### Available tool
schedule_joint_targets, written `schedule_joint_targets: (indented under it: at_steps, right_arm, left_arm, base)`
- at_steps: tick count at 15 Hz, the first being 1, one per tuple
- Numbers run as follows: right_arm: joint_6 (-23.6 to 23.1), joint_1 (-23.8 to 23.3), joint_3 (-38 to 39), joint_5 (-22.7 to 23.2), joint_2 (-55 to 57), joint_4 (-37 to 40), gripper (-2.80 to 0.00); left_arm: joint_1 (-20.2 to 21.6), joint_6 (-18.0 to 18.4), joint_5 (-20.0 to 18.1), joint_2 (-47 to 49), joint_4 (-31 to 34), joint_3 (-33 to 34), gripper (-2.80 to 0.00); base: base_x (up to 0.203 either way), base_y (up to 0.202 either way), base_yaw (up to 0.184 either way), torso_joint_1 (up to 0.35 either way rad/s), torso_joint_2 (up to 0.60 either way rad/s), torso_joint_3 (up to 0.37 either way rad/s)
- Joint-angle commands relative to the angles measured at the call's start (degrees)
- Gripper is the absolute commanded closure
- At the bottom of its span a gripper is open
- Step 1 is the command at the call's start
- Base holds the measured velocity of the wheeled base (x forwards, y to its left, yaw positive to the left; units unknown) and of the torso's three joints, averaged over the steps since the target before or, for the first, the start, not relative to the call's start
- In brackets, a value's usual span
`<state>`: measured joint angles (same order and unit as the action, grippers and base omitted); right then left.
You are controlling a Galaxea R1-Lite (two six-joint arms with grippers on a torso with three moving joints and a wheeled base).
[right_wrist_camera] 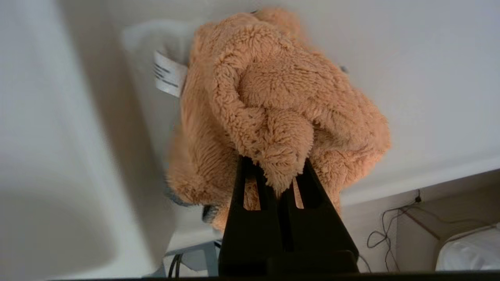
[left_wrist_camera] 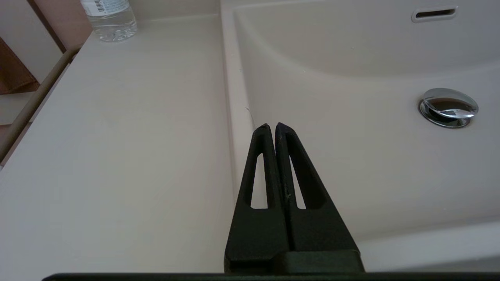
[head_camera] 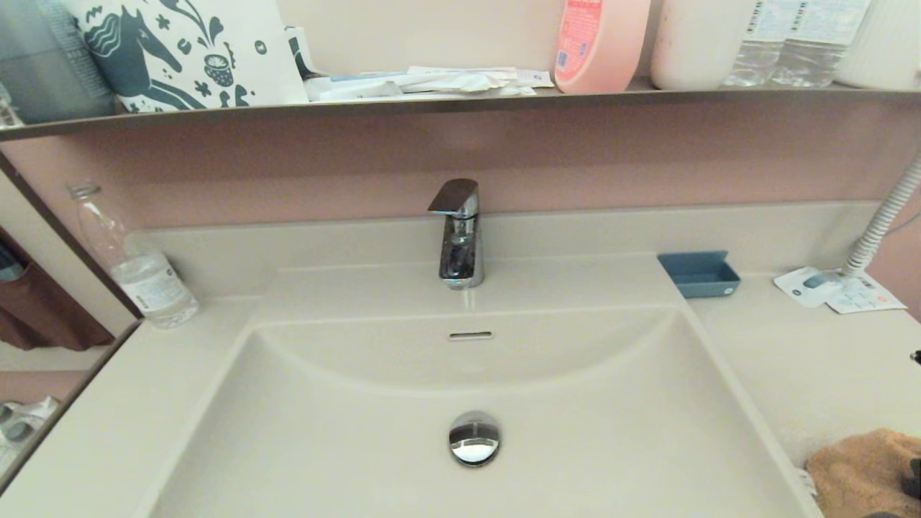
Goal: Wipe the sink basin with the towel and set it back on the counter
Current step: Wipe the sink
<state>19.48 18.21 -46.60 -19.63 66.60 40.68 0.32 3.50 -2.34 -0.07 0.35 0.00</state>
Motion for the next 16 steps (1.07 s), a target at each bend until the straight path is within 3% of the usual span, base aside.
schedule_joint_targets:
  at_steps: [1,4,10,13,16]
  right_arm:
    - [0.1,-0.4,5.5,0.1,-0.8,-4.1,0.00]
    - [0.2,-1.0,11.2,1.0,3.5,-14.1,0.00]
    - [0.6,-2.2,12.1,1.7,22.5,-30.1,0.00]
    - [0.5,-2.8,9.9,1.6,30.4,-37.9,0.00]
    - [0.6,-4.1,2.6,1.6,35.0,-39.1,0.00]
  left_arm:
    - [0.0,0.0,0.0,0.1,0.0,0.0,0.00]
    - [0.0,0.0,0.0,0.1,0.0,0.0,0.00]
    - [0.0,0.0,0.0,0.1,0.0,0.0,0.00]
    - [0.0,0.0,0.0,0.1,0.0,0.0,0.00]
    - [0.0,0.0,0.0,0.1,0.0,0.0,0.00]
  base:
    - [0.000,0.000,0.000,0.000,0.00,0.000]
    - [0.000,0.000,0.000,0.000,0.00,0.000]
    - [0.000,0.000,0.000,0.000,0.00,0.000]
    - [0.000,0.000,0.000,0.000,0.00,0.000]
    - [0.000,0.000,0.000,0.000,0.00,0.000]
